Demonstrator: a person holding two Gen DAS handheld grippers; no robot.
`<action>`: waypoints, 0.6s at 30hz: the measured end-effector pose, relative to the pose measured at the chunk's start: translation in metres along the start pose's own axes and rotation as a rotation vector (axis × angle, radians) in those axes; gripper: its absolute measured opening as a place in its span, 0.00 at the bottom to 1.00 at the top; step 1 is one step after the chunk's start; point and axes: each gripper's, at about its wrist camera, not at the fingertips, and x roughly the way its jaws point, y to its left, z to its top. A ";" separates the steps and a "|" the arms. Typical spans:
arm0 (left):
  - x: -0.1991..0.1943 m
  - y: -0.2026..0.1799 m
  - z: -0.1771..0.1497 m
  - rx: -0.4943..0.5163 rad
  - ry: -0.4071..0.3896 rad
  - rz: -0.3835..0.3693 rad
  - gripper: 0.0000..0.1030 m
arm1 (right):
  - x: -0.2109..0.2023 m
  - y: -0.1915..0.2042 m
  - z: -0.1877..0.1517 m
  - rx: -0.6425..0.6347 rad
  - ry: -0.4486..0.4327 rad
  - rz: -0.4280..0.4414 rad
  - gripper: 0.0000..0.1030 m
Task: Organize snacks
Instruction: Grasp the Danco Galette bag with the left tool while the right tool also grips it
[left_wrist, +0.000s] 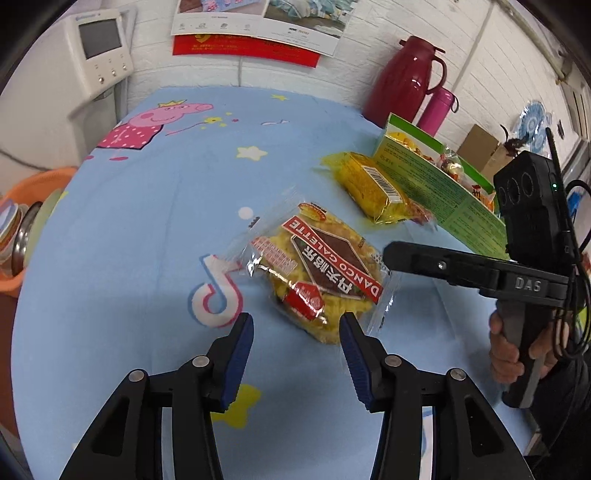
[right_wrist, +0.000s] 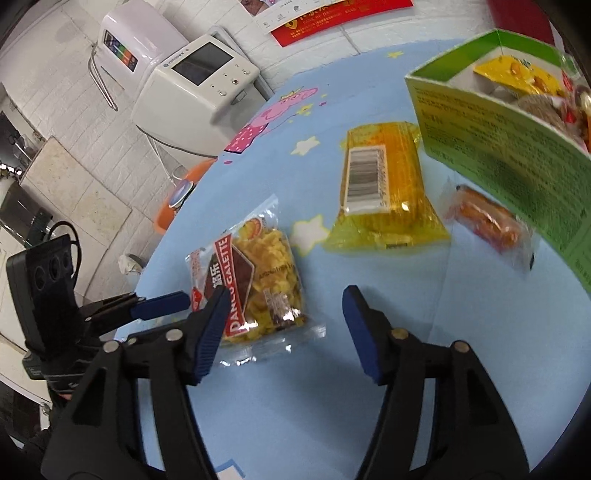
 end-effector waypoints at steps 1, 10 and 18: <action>-0.003 0.003 -0.002 -0.030 -0.010 -0.022 0.54 | 0.005 0.002 0.004 -0.019 0.000 -0.003 0.62; 0.021 0.020 0.007 -0.217 -0.052 -0.102 0.54 | 0.018 0.011 -0.017 -0.035 0.088 0.119 0.31; 0.006 -0.022 0.003 -0.113 -0.074 -0.054 0.38 | -0.020 0.011 -0.044 0.015 -0.008 0.062 0.20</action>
